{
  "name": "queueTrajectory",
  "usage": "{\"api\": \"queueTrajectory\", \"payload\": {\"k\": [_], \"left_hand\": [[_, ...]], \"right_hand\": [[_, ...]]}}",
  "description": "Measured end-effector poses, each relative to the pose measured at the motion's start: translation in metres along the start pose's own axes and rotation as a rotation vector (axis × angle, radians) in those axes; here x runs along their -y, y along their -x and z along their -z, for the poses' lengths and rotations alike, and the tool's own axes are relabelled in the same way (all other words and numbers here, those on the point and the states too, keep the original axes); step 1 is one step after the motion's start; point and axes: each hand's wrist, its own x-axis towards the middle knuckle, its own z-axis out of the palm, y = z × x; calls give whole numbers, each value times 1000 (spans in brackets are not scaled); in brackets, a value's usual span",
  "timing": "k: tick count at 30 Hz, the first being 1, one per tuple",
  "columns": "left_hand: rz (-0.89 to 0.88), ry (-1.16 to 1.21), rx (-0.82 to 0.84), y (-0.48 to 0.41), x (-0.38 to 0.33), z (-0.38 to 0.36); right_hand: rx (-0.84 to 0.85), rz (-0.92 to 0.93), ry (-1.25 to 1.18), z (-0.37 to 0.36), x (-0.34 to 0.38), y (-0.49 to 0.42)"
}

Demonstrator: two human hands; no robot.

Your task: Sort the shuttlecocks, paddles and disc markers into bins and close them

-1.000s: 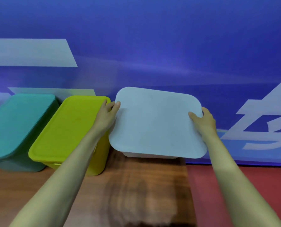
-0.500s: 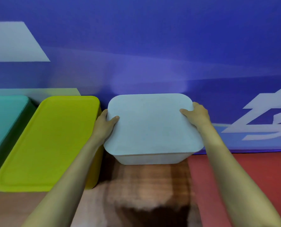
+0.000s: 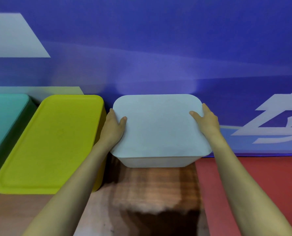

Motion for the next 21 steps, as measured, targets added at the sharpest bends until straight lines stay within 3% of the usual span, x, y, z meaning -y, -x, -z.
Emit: {"api": "queueTrajectory", "payload": {"k": [4,8,12,16,21], "left_hand": [[33,-278,-44,6,-9,-12],[14,-401,-73,9,-11,-13],[-53,-551,-57,22,-5,-17],[-66,-645,-29,36,0,-20],[-85,-639,21,46,-3,-18]], "right_hand": [[10,-5,159,-9,-4,-1],[-4,-8,284,-15,-1,2],[-97,121,442,-27,-4,15],[-41,282,635,-37,-14,32],[-13,277,644,-35,-17,40]]}}
